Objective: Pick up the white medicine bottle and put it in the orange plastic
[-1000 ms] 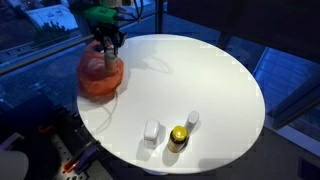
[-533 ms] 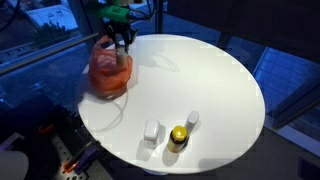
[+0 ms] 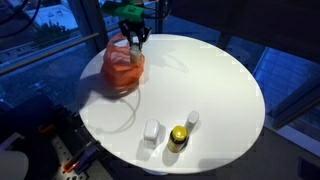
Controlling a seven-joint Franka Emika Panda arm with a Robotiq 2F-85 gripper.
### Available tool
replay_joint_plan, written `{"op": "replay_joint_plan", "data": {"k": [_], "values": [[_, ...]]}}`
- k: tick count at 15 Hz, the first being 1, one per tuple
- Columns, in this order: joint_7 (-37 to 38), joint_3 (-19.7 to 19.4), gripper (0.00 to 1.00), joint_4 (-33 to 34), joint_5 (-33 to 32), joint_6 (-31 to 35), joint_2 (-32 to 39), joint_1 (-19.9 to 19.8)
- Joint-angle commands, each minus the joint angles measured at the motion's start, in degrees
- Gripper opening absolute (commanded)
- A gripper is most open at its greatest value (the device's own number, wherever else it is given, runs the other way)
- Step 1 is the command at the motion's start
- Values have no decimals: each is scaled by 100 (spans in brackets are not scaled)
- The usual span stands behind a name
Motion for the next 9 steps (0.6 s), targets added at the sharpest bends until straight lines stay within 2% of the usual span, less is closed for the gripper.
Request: {"op": "replay_joint_plan", "data": {"k": [1, 9], "values": [[228, -62, 19, 348, -157, 16, 153, -80], [367, -176, 19, 504, -233, -32, 170, -123]]}}
